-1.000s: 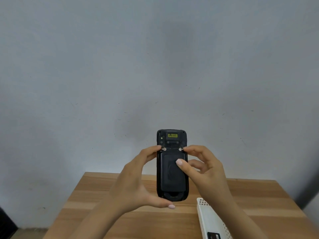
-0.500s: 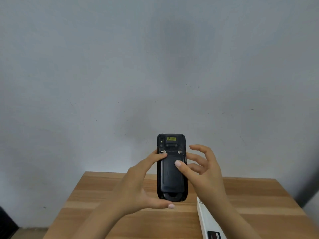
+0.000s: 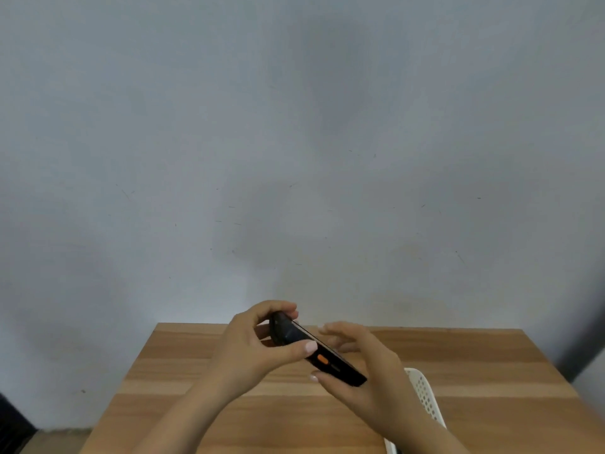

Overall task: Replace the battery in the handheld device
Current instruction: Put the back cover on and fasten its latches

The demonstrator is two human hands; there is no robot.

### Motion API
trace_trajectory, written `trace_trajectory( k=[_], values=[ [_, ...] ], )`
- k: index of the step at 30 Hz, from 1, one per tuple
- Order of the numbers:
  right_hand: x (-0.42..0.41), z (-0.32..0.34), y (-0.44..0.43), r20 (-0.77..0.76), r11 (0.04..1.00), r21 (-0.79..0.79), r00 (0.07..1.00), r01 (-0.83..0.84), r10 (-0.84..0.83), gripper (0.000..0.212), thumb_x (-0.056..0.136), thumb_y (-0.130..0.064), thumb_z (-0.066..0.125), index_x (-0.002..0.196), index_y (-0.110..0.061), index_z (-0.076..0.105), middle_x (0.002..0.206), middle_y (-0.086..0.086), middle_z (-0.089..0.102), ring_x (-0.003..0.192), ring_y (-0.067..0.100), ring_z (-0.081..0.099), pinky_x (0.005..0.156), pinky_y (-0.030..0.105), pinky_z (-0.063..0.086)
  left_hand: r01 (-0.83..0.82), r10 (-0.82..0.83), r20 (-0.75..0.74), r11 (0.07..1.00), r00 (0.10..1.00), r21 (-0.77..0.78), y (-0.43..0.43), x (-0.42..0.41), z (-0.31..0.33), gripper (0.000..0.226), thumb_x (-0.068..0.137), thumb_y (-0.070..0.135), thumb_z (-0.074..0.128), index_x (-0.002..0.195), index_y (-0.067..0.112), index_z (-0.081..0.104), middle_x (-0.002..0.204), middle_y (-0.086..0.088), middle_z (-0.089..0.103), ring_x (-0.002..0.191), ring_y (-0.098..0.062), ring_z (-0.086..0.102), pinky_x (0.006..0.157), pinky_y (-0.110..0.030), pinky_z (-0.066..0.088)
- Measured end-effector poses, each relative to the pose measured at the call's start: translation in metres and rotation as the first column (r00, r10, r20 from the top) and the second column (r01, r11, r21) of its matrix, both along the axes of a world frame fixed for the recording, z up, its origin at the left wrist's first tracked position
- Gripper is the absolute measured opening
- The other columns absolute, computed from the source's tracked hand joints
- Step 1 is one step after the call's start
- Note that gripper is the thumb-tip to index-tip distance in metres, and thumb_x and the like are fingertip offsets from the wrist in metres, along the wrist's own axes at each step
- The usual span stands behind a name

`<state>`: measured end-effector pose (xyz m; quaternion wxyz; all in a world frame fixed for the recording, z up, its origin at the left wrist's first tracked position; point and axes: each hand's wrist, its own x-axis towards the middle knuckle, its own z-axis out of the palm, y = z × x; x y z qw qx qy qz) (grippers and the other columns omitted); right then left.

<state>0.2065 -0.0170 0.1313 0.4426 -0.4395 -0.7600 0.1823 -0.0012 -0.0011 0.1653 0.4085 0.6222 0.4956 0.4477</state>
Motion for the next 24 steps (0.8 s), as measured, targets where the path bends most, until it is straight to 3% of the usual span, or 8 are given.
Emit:
trace_trajectory(
  k=[3, 6, 9, 12, 17, 19, 21, 24],
  values=[
    [0.018, 0.004, 0.006, 0.011, 0.936, -0.347, 0.997, -0.066, 0.075, 0.071, 0.066, -0.068, 0.075, 0.129, -0.053, 0.046, 0.129, -0.029, 0.058, 0.121, -0.008, 0.054, 0.104, 0.025, 0.045, 0.057, -0.058, 0.012, 0.997, 0.998, 0.059, -0.004, -0.005, -0.005, 0.059, 0.049, 0.037, 0.089, 0.104, 0.033, 0.07, 0.108, 0.009, 0.071, 0.099, -0.013, 0.069, 0.08, -0.028, 0.059],
    [0.031, 0.005, 0.012, -0.13, 0.749, -0.61, 0.965, -0.259, 0.228, 0.066, 0.07, -0.049, 0.083, 0.129, -0.044, 0.055, 0.13, -0.019, 0.064, 0.121, 0.002, 0.06, 0.109, 0.039, 0.045, 0.153, -0.154, -0.003, 0.984, 0.988, 0.092, -0.006, -0.014, -0.012, 0.066, 0.053, 0.025, 0.09, 0.113, 0.033, 0.066, 0.117, 0.003, 0.069, 0.11, -0.018, 0.066, 0.087, -0.031, 0.056],
    [0.029, -0.003, 0.011, -0.066, 0.752, -0.6, 0.954, -0.272, 0.293, 0.055, 0.074, -0.025, 0.086, 0.121, -0.042, 0.065, 0.116, -0.01, 0.073, 0.108, 0.01, 0.069, 0.099, 0.034, 0.054, 0.261, -0.257, -0.074, 0.964, 0.964, 0.051, -0.004, -0.022, -0.025, 0.074, 0.057, 0.016, 0.09, 0.123, 0.033, 0.061, 0.125, 0.006, 0.066, 0.118, -0.015, 0.062, 0.096, -0.032, 0.053],
    [0.025, -0.017, 0.01, 0.005, 0.774, -0.593, 0.96, -0.222, 0.28, 0.061, 0.07, -0.027, 0.088, 0.122, -0.044, 0.061, 0.111, -0.011, 0.073, 0.102, 0.008, 0.069, 0.091, 0.036, 0.058, 0.318, -0.309, -0.209, 0.948, 0.928, 0.007, 0.002, -0.028, -0.042, 0.078, 0.058, 0.016, 0.092, 0.127, 0.034, 0.059, 0.125, 0.013, 0.066, 0.119, -0.007, 0.06, 0.102, -0.032, 0.049],
    [0.013, -0.044, 0.011, 0.117, 0.703, -0.674, 0.906, -0.227, 0.406, 0.075, 0.068, -0.039, 0.085, 0.131, -0.046, 0.045, 0.118, -0.016, 0.065, 0.107, 0.004, 0.064, 0.09, 0.034, 0.056, 0.476, -0.505, -0.342, 0.863, 0.792, -0.17, 0.024, -0.031, -0.059, 0.075, 0.06, 0.02, 0.093, 0.126, 0.029, 0.059, 0.12, 0.013, 0.068, 0.115, -0.002, 0.061, 0.102, -0.024, 0.046],
    [0.006, -0.055, 0.009, 0.165, 0.702, -0.697, 0.919, -0.148, 0.358, 0.077, 0.063, -0.043, 0.081, 0.129, -0.051, 0.042, 0.111, -0.017, 0.067, 0.1, 0.003, 0.066, 0.083, 0.028, 0.057, 0.531, -0.583, -0.426, 0.81, 0.691, -0.247, 0.036, -0.029, -0.066, 0.076, 0.063, 0.026, 0.092, 0.129, 0.029, 0.055, 0.123, 0.016, 0.064, 0.117, 0.004, 0.056, 0.101, -0.015, 0.042],
    [-0.003, -0.07, 0.01, 0.305, 0.708, -0.706, 0.916, 0.032, 0.262, 0.067, 0.057, -0.051, 0.074, 0.117, -0.047, 0.045, 0.101, -0.015, 0.068, 0.092, 0.003, 0.066, 0.079, 0.027, 0.057, 0.542, -0.582, -0.566, 0.799, 0.584, -0.262, 0.049, -0.023, -0.08, 0.081, 0.067, 0.031, 0.089, 0.137, 0.03, 0.047, 0.135, 0.017, 0.054, 0.123, 0.004, 0.047, 0.104, -0.013, 0.036],
    [-0.013, -0.111, 0.016, 0.328, 0.591, -0.776, 0.941, 0.222, 0.077, 0.073, 0.052, -0.061, 0.073, 0.115, -0.035, 0.046, 0.095, -0.014, 0.066, 0.088, 0.004, 0.064, 0.073, 0.021, 0.055, 0.377, -0.442, -0.661, 0.892, 0.607, -0.251, 0.053, -0.013, -0.124, 0.09, 0.077, 0.033, 0.08, 0.149, 0.029, 0.026, 0.154, 0.017, 0.027, 0.138, -0.001, 0.029, 0.109, -0.011, 0.022]
  ],
)
